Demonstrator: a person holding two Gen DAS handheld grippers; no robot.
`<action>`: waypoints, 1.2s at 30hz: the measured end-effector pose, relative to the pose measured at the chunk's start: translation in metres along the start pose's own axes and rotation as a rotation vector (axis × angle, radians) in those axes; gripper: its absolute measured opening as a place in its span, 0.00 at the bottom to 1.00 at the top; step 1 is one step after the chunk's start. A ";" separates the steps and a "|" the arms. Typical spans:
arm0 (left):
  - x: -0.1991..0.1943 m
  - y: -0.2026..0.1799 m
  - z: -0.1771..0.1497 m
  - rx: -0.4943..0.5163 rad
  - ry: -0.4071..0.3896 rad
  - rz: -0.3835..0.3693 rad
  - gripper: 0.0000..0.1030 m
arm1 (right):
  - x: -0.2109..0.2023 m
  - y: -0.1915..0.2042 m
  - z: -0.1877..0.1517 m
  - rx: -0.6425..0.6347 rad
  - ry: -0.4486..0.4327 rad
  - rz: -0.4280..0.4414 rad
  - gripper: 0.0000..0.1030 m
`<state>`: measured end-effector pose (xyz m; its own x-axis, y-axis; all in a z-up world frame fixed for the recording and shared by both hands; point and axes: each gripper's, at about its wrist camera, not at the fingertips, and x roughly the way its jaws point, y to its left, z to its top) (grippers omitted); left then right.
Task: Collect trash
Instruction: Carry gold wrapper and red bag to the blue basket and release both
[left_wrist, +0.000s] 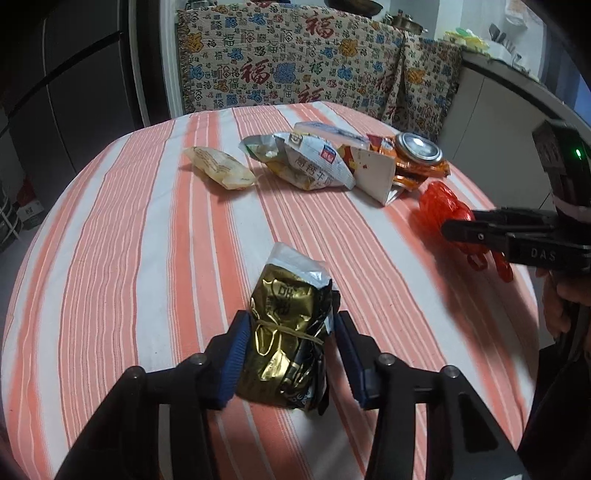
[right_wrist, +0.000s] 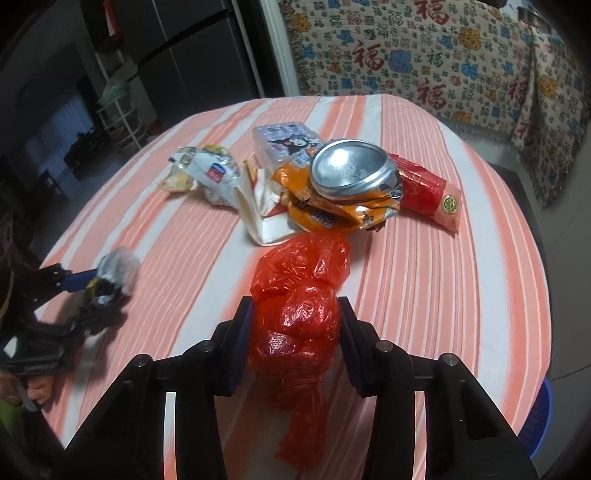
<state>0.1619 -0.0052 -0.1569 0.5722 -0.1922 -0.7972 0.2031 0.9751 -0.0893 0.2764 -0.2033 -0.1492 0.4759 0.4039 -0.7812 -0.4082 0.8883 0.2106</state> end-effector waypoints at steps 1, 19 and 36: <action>-0.004 0.000 0.000 -0.015 -0.017 -0.014 0.43 | -0.005 0.001 -0.001 -0.001 -0.005 0.006 0.43; -0.010 -0.122 0.030 0.045 -0.051 -0.209 0.41 | -0.083 -0.075 -0.040 0.211 -0.081 0.023 0.43; 0.047 -0.354 0.079 0.253 0.025 -0.452 0.41 | -0.188 -0.257 -0.112 0.471 -0.094 -0.315 0.43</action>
<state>0.1797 -0.3678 -0.1153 0.3646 -0.5822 -0.7267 0.6134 0.7373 -0.2830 0.2045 -0.5318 -0.1218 0.5942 0.1023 -0.7977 0.1453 0.9619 0.2316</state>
